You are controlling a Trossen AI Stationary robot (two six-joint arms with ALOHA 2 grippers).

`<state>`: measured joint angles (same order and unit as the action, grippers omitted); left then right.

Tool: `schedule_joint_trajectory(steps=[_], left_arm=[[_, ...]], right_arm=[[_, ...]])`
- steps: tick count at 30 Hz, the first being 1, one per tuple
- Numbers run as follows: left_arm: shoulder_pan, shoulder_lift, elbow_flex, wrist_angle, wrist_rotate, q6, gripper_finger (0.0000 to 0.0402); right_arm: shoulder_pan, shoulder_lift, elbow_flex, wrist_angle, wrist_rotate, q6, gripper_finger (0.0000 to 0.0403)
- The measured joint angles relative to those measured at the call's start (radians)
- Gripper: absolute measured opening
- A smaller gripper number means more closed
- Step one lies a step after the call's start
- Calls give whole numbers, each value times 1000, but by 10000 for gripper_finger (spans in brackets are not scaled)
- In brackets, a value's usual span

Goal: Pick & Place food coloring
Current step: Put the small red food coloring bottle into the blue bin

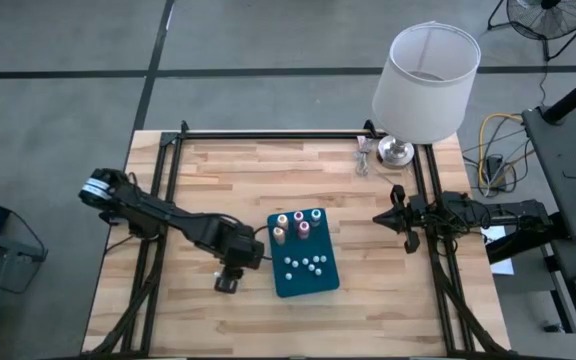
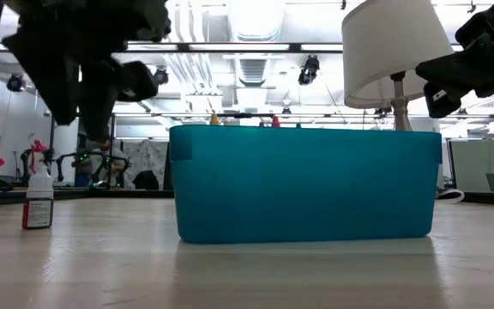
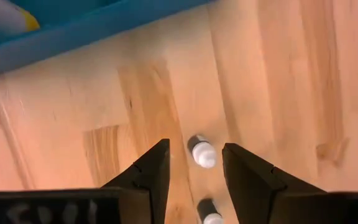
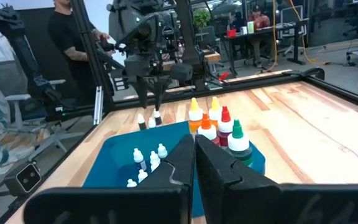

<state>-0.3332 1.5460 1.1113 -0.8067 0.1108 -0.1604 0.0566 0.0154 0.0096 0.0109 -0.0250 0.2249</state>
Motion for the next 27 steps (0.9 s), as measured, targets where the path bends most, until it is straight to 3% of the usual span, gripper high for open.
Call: schedule_joint_trajectory(steps=[11,27], left_arm=[[-18,-13,-106,62,3,62,120],[-69,-9,-110,84,-1,70,119]], right_arm=[[0,0,0,0,0,0,9],[0,0,0,0,0,0,9]])
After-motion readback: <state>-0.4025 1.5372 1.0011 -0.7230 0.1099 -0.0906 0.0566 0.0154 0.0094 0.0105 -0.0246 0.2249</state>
